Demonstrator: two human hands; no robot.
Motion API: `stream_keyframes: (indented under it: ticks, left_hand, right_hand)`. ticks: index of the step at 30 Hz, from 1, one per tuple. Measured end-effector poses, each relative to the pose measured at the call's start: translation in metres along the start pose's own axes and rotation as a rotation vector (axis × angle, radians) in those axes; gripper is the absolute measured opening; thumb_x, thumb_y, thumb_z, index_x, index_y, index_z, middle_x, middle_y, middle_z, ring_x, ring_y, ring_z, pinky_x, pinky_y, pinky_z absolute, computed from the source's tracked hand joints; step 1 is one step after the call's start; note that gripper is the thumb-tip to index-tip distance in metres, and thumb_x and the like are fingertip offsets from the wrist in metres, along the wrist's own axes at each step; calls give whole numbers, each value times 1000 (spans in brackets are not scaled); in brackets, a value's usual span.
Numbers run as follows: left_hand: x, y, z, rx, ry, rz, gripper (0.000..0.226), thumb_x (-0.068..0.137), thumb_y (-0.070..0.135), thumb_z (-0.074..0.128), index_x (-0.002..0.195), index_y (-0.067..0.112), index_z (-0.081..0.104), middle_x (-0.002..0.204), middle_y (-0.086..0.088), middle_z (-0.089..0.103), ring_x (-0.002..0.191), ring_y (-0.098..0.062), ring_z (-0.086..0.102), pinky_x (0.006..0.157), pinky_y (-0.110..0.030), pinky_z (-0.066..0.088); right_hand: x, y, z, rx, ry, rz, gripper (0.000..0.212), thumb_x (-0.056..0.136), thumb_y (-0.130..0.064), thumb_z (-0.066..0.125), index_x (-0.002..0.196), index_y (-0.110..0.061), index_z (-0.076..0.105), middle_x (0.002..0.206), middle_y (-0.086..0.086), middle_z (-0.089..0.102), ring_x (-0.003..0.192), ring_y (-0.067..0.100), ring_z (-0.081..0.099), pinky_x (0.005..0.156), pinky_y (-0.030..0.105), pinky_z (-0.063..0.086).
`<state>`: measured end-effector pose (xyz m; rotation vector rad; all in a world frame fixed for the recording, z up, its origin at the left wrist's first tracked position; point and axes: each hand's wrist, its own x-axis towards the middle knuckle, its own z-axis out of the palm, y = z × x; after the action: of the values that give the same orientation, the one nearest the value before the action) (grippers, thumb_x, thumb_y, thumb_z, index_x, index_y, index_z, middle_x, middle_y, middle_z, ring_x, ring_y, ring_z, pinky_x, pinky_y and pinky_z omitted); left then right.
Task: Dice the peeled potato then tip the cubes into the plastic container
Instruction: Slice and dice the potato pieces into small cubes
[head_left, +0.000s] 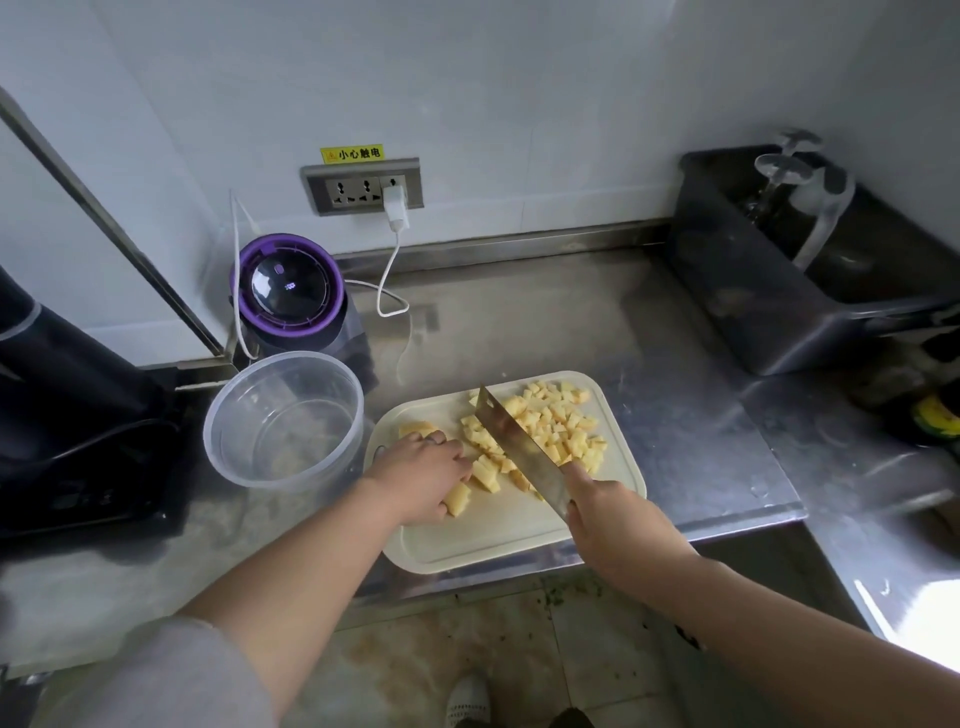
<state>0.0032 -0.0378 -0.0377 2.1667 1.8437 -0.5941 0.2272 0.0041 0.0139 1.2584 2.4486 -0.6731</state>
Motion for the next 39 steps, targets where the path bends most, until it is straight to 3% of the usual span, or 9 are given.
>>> stream_keyframes:
  ticks: [3, 5, 8, 11, 16, 23, 27, 32, 39]
  left_hand:
    - [-2, 0, 0, -52, -23, -17, 42, 84, 39, 54, 123, 23, 50, 124, 1, 50, 118, -24, 46, 101, -41, 38]
    - [-7, 5, 3, -135, -34, -118, 45, 82, 44, 53, 121, 23, 50, 120, 3, 53, 114, -25, 50, 97, -47, 41]
    - [-16, 23, 12, -237, 0, -315, 42, 84, 48, 51, 117, 21, 54, 113, 3, 58, 110, -26, 55, 104, -51, 33]
    - [-24, 38, 19, -372, 72, -447, 41, 89, 50, 52, 115, 19, 53, 117, 1, 57, 112, -26, 55, 105, -45, 37]
    - [-33, 35, 35, -630, 141, -457, 57, 84, 46, 66, 129, 17, 47, 131, 0, 46, 117, -20, 51, 89, -33, 49]
    - [-33, 40, 39, -654, 229, -492, 39, 87, 38, 65, 118, 16, 56, 120, 1, 55, 107, -16, 56, 79, -24, 41]
    - [-31, 42, 40, -654, 238, -507, 35, 88, 37, 63, 115, 16, 56, 118, 1, 54, 105, -17, 57, 80, -25, 43]
    - [-24, 44, 39, -683, 277, -570, 30, 90, 36, 61, 114, 18, 58, 114, 2, 55, 101, -18, 57, 74, -22, 38]
    - [-9, 47, 36, -739, 348, -652, 34, 87, 35, 63, 116, 17, 60, 116, 0, 55, 99, -19, 58, 74, -25, 42]
  right_hand:
    - [-1, 1, 3, 5, -7, -11, 31, 102, -12, 38, 131, -20, 30, 84, 0, 56, 65, 15, 59, 56, 26, 47]
    - [-1, -1, 6, -2, -22, -23, 31, 101, -12, 39, 131, -20, 30, 85, 1, 57, 66, 16, 60, 55, 27, 48]
    - [-1, -8, 14, -38, -64, -43, 37, 100, -13, 42, 133, -21, 28, 85, -1, 56, 65, 13, 59, 60, 29, 53]
    - [0, -16, 22, -80, -94, -53, 40, 96, -5, 41, 131, -20, 30, 80, -1, 52, 66, 17, 56, 57, 31, 48]
    - [3, -23, 31, -54, -130, -62, 38, 95, -2, 41, 128, -20, 34, 90, 4, 59, 80, 22, 65, 62, 32, 50]
    - [-1, -36, 49, -38, -128, -57, 48, 95, -3, 47, 136, -20, 29, 83, -2, 51, 76, 15, 63, 63, 29, 54]
    - [-2, -37, 50, -26, -143, -55, 53, 95, -4, 49, 139, -21, 26, 89, -1, 54, 79, 15, 64, 67, 29, 57]
    - [6, -35, 37, -50, -169, -68, 43, 95, -2, 45, 132, -18, 31, 90, 2, 55, 82, 19, 64, 70, 32, 54]
    - [20, -33, 25, -91, -147, -71, 39, 95, 1, 41, 128, -16, 32, 82, -1, 46, 75, 21, 56, 63, 31, 44]
